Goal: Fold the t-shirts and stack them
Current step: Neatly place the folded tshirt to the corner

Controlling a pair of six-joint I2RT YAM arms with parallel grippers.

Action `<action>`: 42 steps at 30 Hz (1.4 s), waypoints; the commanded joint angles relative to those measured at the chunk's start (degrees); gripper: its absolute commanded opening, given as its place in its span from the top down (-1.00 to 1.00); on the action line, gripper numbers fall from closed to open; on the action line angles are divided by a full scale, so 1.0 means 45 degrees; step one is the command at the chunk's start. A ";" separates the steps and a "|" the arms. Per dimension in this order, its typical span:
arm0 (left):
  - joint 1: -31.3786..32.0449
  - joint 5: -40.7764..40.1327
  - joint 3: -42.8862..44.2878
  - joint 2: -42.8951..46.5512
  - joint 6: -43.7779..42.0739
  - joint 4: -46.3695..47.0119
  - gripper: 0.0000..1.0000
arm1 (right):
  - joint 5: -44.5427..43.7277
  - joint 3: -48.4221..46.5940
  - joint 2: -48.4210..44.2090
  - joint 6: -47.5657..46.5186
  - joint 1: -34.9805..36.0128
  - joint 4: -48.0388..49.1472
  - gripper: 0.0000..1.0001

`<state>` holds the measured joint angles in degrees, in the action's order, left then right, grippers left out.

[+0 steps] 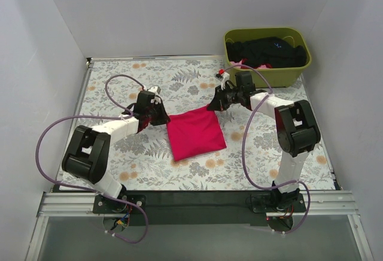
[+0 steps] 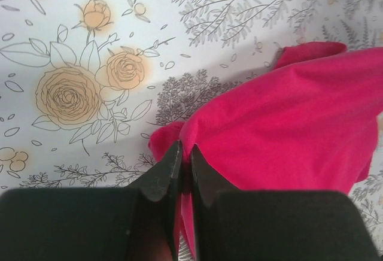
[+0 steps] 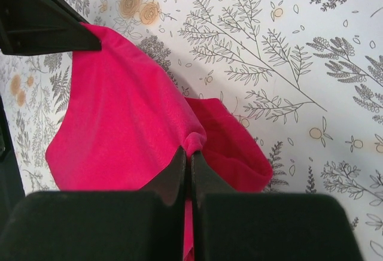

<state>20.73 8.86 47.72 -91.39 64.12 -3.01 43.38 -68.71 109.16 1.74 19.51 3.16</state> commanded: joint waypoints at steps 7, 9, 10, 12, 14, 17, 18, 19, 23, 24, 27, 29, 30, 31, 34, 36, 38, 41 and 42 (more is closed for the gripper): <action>0.0041 0.0511 -0.0020 0.1093 -0.0362 0.0453 0.93 | -0.1474 0.1030 -0.1798 0.0706 -0.0233 0.0587 0.97; 0.0041 0.0395 0.0097 0.0644 -0.0225 0.0453 0.93 | -0.1475 0.1050 -0.1740 0.0708 -0.0331 0.0626 0.97; 0.0041 0.0355 0.0136 0.0507 -0.0128 0.0472 0.93 | -0.1514 0.0992 -0.1681 0.0688 -0.0350 0.0626 0.97; 0.0041 0.0025 0.0253 0.0001 0.0009 0.0434 0.90 | -0.1494 0.0817 -0.1292 0.0669 -0.0370 0.0626 0.97; 0.0022 -0.0191 0.0312 -0.0352 0.0126 0.0453 0.89 | -0.1455 0.0660 -0.0823 0.0669 -0.0389 0.0626 0.97; 0.0041 -0.0523 0.0527 -0.1036 0.0302 0.0297 0.85 | -0.1436 0.0250 -0.0120 0.0688 -0.0390 0.0626 0.95; 0.0022 -0.0892 0.0605 -0.1192 0.0399 0.0181 0.86 | -0.1378 0.0133 0.0037 0.0688 -0.0390 0.0607 0.93; 0.0022 -0.1147 0.0586 -0.1233 0.0477 0.0141 0.85 | -0.1319 -0.0081 0.0251 0.0707 -0.0390 0.0607 0.91; 0.0041 -0.1773 0.0742 -0.1058 0.0615 0.0141 0.47 | -0.1630 -0.0317 0.0195 0.0921 -0.0390 0.0607 0.64; 0.0041 -0.1813 0.0800 -0.0980 0.0615 0.0121 0.35 | -0.1728 -0.0318 0.0078 0.0980 -0.0390 0.0607 0.61; 0.0041 -0.2281 0.1054 -0.0453 0.0615 0.0102 0.00 | -0.2157 -0.0065 -0.0682 0.1253 -0.0331 0.0665 0.36; 0.0061 -0.2438 0.1210 0.0208 0.0673 0.0024 -0.21 | -0.2490 0.0344 -0.1385 0.1410 -0.0234 0.0782 0.25; 0.0138 -0.2516 0.1230 0.0522 0.0828 -0.0189 -0.39 | -0.2568 0.0482 -0.1600 0.1643 -0.0195 0.0860 0.24; 0.0197 -0.2613 0.1269 0.0776 0.0946 -0.0308 -0.40 | -0.2646 0.0638 -0.2028 0.1819 -0.0175 0.0899 0.24; 0.0703 -0.2868 0.1270 0.1753 0.1802 -0.0989 -0.40 | -0.2997 0.1555 -0.2965 0.2579 -0.0116 0.1482 0.23; 0.1249 -0.2927 0.0861 0.2340 0.2273 -0.1012 -0.20 | -0.2708 0.2256 -0.3242 0.3126 -0.0097 0.1874 0.24; 0.1447 -0.2693 0.0510 0.2516 0.2973 -0.0934 -0.01 | -0.1693 0.2688 -0.3321 0.4122 -0.0058 0.2460 0.27; 0.1487 -0.2457 0.0098 0.2050 0.3289 -0.0641 0.20 | -0.0734 0.3819 -0.3302 0.5311 -0.0038 0.3355 0.29; 0.1506 -0.2767 0.0078 0.1565 0.3349 -0.0563 0.25 | -0.0675 0.4287 -0.3360 0.5530 -0.0019 0.3593 0.30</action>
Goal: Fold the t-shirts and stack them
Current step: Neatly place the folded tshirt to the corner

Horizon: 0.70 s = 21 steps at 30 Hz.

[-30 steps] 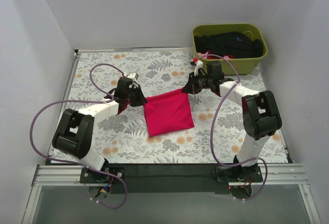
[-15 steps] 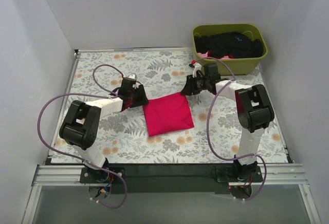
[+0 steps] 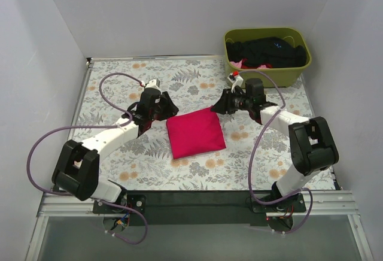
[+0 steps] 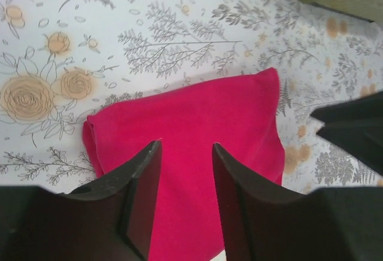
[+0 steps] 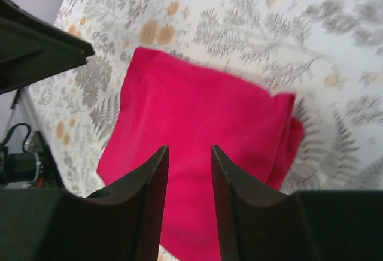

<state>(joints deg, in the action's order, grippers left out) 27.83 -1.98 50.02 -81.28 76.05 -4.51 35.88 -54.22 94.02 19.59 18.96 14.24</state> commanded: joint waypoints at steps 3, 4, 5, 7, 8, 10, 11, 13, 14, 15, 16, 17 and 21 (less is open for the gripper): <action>-0.0519 0.0181 -0.0413 -0.1584 0.0989 0.0104 0.33 | 0.1070 0.2319 0.0005 0.1837 0.0083 0.1581 0.31; -0.0657 0.0282 -0.0258 -0.2225 0.1068 0.0124 0.35 | 0.1051 0.2882 0.0083 0.1798 0.0006 0.1640 0.31; -0.0774 0.0322 -0.0198 -0.2502 0.1146 0.0105 0.38 | 0.1031 0.3159 0.0142 0.1817 -0.0033 0.1718 0.31; -0.1028 0.0361 -0.0062 -0.3204 0.1264 0.0182 0.38 | 0.0856 0.3763 0.0278 0.1856 -0.0325 0.2088 0.31; -0.1107 0.0400 -0.0003 -0.3402 0.1264 0.0202 0.38 | 0.0797 0.4269 0.0337 0.1895 -0.0481 0.2206 0.31; -0.1360 0.0420 0.0153 -0.3889 0.1264 0.0183 0.38 | 0.0738 0.4761 0.0474 0.2051 -0.0910 0.2440 0.31; -0.1458 0.0420 0.0193 -0.4008 0.1264 0.0144 0.38 | 0.0757 0.5034 0.0494 0.2091 -0.1029 0.2480 0.31; -0.1809 0.0420 0.0251 -0.4107 0.1206 0.0007 0.36 | 0.0816 0.5153 0.0359 0.1994 -0.1147 0.2422 0.31; -0.1927 0.0439 0.0290 -0.3991 0.1147 -0.0051 0.33 | 0.0855 0.5212 0.0261 0.1993 -0.1128 0.2422 0.31; -0.2024 0.0401 0.0349 -0.3874 0.1089 -0.0264 0.22 | 0.0952 0.5289 -0.0011 0.1993 -0.1147 0.2422 0.31; -0.2025 0.0343 0.0465 -0.3698 0.0837 -0.0441 0.11 | 0.0972 0.5329 -0.0188 0.1993 -0.1128 0.2364 0.31; -0.2006 0.0419 0.0602 -0.3484 0.0757 -0.0616 0.00 | 0.0953 0.5368 -0.0383 0.1993 -0.1128 0.2286 0.30; -0.1695 0.0206 0.0720 -0.1652 0.0834 -0.1998 -0.41 | 0.0352 0.5058 -0.2136 0.1390 -0.1108 0.0903 0.21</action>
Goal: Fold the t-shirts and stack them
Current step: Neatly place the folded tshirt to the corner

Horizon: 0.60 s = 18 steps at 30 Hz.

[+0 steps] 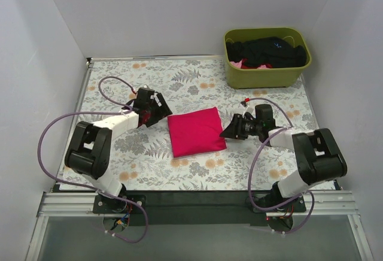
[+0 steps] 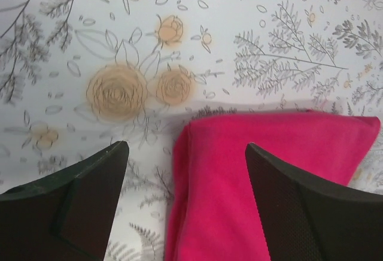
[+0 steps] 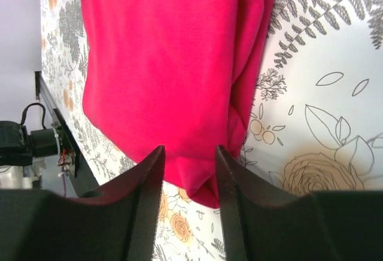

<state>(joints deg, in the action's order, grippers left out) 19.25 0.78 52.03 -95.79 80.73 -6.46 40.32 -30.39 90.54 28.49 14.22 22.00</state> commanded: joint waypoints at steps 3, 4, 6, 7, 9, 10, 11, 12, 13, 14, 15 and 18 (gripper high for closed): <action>0.0818 -0.0992 0.0099 0.2571 0.0320 -0.2933 -0.60 | -0.2465 -0.0919 -0.2634 -0.2245 0.0141 -0.3942 -0.02; 0.1034 -0.1167 0.0040 0.2749 0.0477 -0.3268 -0.63 | -0.2977 -0.1367 -0.2930 -0.2559 0.0199 -0.4667 -0.11; 0.1850 -0.1751 -0.0058 0.2926 0.1043 -0.4203 -0.64 | -0.4321 -0.1682 -0.3729 -0.3224 0.0200 -0.6602 -0.20; 0.2165 -0.2025 -0.0078 0.2946 0.1161 -0.4480 -0.64 | -0.4755 -0.1858 -0.4004 -0.3342 0.0200 -0.7052 -0.28; 0.2906 -0.2417 -0.0078 0.2772 0.1590 -0.5181 -0.62 | -0.5672 -0.1918 -0.4842 -0.3538 0.0200 -0.8128 -0.33; 0.3027 -0.2419 -0.0117 0.2558 0.1688 -0.5302 -0.58 | -0.5871 -0.1899 -0.5137 -0.3558 0.0200 -0.8440 -0.37; 0.3202 -0.2438 -0.0117 0.2440 0.1747 -0.5419 -0.47 | -0.6028 -0.1821 -0.5411 -0.3577 0.0219 -0.8617 -0.39; 0.3242 -0.2515 -0.0117 0.2323 0.1844 -0.5459 -0.43 | -0.6203 -0.1743 -0.5955 -0.3539 0.0200 -0.8851 -0.42; 0.3282 -0.2710 -0.0098 0.2225 0.1845 -0.5498 -0.40 | -0.6263 -0.1665 -0.6212 -0.3519 0.0219 -0.8931 -0.50; 0.3321 -0.2847 -0.0059 0.1972 0.1865 -0.5537 -0.36 | -0.6341 -0.1548 -0.6427 -0.3480 0.0219 -0.8990 -0.57; 0.3360 -0.2926 0.0000 0.1854 0.1865 -0.5615 -0.33 | -0.6380 -0.1508 -0.6777 -0.3518 0.0219 -0.9126 -0.57; 0.3457 -0.3102 0.0215 0.1346 0.1845 -0.5713 -0.22 | -0.6323 -0.1450 -0.7111 -0.3616 0.0219 -0.9478 -0.58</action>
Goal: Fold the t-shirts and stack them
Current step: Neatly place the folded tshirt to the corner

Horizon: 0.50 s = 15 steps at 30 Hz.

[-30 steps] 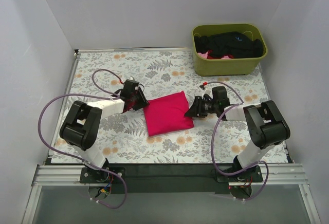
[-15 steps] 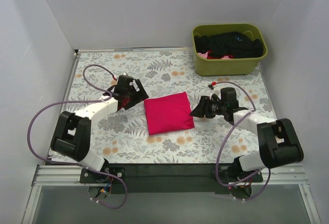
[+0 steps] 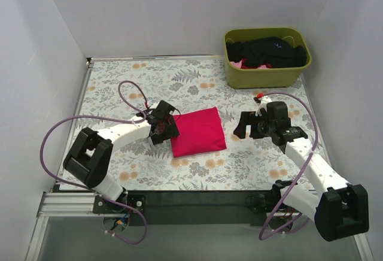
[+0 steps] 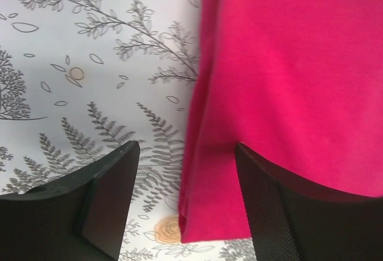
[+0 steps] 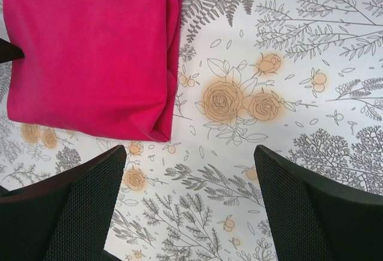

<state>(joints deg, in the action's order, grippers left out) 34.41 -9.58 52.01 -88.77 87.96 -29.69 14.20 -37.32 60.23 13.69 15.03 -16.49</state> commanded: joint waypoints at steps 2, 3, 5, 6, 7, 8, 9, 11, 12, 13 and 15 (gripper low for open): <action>0.0242 -0.0800 0.0317 -0.0428 0.0257 -0.0511 -0.16 | -0.0401 0.0168 -0.0493 -0.0367 0.0040 -0.1023 -0.58; 0.0320 -0.0819 0.0356 -0.0642 0.0257 -0.0530 -0.11 | -0.0304 0.0246 -0.0590 -0.0367 0.0040 -0.1003 -0.58; 0.0477 -0.0858 0.0435 -0.0838 0.0277 -0.0531 -0.10 | -0.0206 0.0324 -0.0649 -0.0367 0.0040 -0.1003 -0.58; 0.0632 -0.0878 0.0473 -0.0955 0.0315 -0.0531 -0.10 | -0.0128 0.0344 -0.0688 -0.0348 0.0040 -0.1003 -0.58; 0.0692 -0.0897 0.0474 -0.1014 0.0355 -0.0511 -0.10 | -0.0089 0.0402 -0.0708 -0.0367 0.0040 -0.1003 -0.57; 0.0789 -0.0956 0.0474 -0.1092 0.0394 -0.0511 -0.10 | 0.0008 0.0422 -0.0708 -0.0367 0.0020 -0.1003 -0.58; 0.0809 -0.0956 0.0454 -0.1093 0.0433 -0.0492 -0.09 | 0.0067 0.0461 -0.0727 -0.0367 0.0039 -0.1003 -0.57; 0.0829 -0.0995 0.0435 -0.1288 0.0452 -0.0491 -0.02 | 0.0243 0.0481 -0.0630 -0.0348 0.0040 -0.0868 -0.57; 0.0810 -0.0995 0.0435 -0.1366 0.0453 -0.0472 0.03 | 0.0669 0.0462 -0.0417 -0.0328 0.0020 -0.0789 -0.57; 0.0810 -0.0956 0.0454 -0.1541 0.0433 -0.0433 0.10 | 0.0867 0.0365 -0.0280 -0.0309 0.0059 -0.0730 -0.55; 0.0829 -0.0859 0.0532 -0.1776 0.0297 -0.0355 0.22 | 0.1025 0.0267 0.0129 -0.0231 0.0156 -0.0594 -0.54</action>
<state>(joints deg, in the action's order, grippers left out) 37.69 -13.17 53.95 -94.21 88.97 -31.31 15.90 -35.64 59.02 13.06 15.16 -20.78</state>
